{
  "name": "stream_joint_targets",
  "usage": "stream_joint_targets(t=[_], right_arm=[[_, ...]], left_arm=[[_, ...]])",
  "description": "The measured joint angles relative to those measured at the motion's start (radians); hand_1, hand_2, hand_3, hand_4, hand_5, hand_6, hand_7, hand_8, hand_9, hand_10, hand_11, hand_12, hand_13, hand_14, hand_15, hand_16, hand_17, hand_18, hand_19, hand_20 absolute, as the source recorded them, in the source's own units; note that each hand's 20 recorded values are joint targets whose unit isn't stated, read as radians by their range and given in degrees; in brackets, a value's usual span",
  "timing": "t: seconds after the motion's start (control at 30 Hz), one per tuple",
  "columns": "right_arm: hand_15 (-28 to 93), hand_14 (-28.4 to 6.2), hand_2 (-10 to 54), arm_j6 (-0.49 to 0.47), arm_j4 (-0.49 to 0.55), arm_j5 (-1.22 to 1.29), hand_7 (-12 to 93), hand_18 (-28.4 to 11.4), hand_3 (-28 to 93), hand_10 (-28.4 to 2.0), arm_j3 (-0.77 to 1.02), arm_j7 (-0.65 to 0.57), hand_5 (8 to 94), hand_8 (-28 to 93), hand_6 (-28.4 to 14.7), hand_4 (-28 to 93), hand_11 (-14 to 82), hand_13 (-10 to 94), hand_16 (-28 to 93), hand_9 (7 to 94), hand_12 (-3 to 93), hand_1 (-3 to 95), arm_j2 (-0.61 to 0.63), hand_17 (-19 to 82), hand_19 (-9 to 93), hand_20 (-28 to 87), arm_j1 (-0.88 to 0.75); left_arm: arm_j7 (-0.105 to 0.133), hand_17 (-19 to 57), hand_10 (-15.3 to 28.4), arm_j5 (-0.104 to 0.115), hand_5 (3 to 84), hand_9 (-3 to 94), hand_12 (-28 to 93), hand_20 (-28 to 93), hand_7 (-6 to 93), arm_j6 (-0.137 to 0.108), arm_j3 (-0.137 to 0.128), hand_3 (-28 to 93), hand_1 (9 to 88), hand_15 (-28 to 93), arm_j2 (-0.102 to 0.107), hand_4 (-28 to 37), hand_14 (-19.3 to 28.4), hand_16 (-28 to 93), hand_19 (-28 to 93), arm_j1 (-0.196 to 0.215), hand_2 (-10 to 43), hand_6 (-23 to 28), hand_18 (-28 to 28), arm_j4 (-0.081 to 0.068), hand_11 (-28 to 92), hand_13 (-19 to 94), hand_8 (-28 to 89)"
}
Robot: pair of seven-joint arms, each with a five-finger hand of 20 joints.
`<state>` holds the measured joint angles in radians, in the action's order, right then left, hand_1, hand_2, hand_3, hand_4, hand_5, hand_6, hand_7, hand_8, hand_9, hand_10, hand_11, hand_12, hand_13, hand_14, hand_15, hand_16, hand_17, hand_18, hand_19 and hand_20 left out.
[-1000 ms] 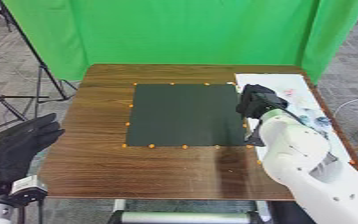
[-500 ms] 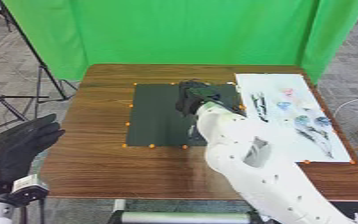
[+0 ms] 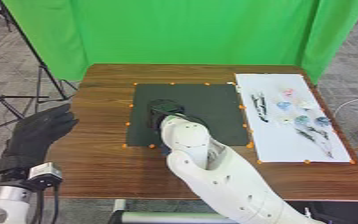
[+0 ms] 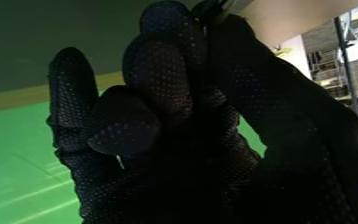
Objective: Arrange flowers
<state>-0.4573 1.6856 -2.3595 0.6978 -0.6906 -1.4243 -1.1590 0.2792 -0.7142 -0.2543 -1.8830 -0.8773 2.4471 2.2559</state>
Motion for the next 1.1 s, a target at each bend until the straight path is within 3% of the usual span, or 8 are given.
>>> stream_joint_targets(t=[0.3,0.7,0.93,1.0,1.1], right_arm=[[79,-12.3,-3.5,-0.032,-0.029,-0.025,47,-26.2,79,-16.7,0.028,-0.03,74.6,25,-5.9,-25,55.3,76,29,78.0,36.0,50.6,-0.034,34,88,9,-0.037],[77,-12.4,-6.9,-0.031,-0.084,-0.016,47,-25.7,77,-16.4,0.023,-0.059,75.3,22,-4.0,-23,54.1,77,28,78.6,32.8,48.3,-0.047,34,88,6,-0.038],[77,-14.4,-7.1,-0.025,-0.082,-0.019,44,-27.1,75,-18.3,0.025,-0.065,72.8,20,-6.3,-22,55.3,74,29,74.6,30.3,39.7,-0.057,33,86,3,-0.042],[77,-14.9,-3.5,-0.025,-0.08,-0.021,47,-27.4,75,-18.9,0.025,-0.065,72.9,-4,-8.0,-21,56.0,74,28,73.7,29.5,33.6,-0.057,33,86,3,-0.043],[77,-15.5,-2.9,-0.025,-0.072,-0.026,48,-28.0,74,-19.5,0.023,-0.065,72.8,-9,-8.5,-21,56.4,74,28,73.2,29.4,31.9,-0.056,34,87,2,-0.044]], left_arm=[[-0.008,-10.5,21.6,-0.007,45.6,38.0,10,13,13.8,0.022,0.001,82,26.9,54,0.002,-14.8,27.5,-10,55,-0.029,5.0,13.5,21.6,-0.006,33,26,-8],[0.006,-10.5,21.5,-0.016,45.5,38.0,10,13,13.8,0.031,0.035,82,26.9,54,0.024,-14.4,27.5,-10,55,-0.082,5.0,13.5,21.6,-0.01,33,26,-8],[0.005,-10.5,21.5,-0.02,45.6,38.0,10,13,13.8,0.037,0.037,82,27.0,54,0.025,-14.1,27.5,-10,55,-0.094,5.0,13.5,21.6,-0.01,33,26,-8],[0.004,-10.5,21.6,-0.02,45.6,38.0,10,13,13.9,0.037,0.038,82,26.9,54,0.025,-14.0,27.5,-10,55,-0.094,5.0,13.5,21.6,-0.01,33,26,-8],[0.003,-10.5,21.6,-0.02,45.7,38.0,10,13,13.8,0.038,0.038,82,27.0,54,0.025,-14.0,27.6,-10,55,-0.094,5.1,13.5,21.6,-0.01,33,26,-8]])
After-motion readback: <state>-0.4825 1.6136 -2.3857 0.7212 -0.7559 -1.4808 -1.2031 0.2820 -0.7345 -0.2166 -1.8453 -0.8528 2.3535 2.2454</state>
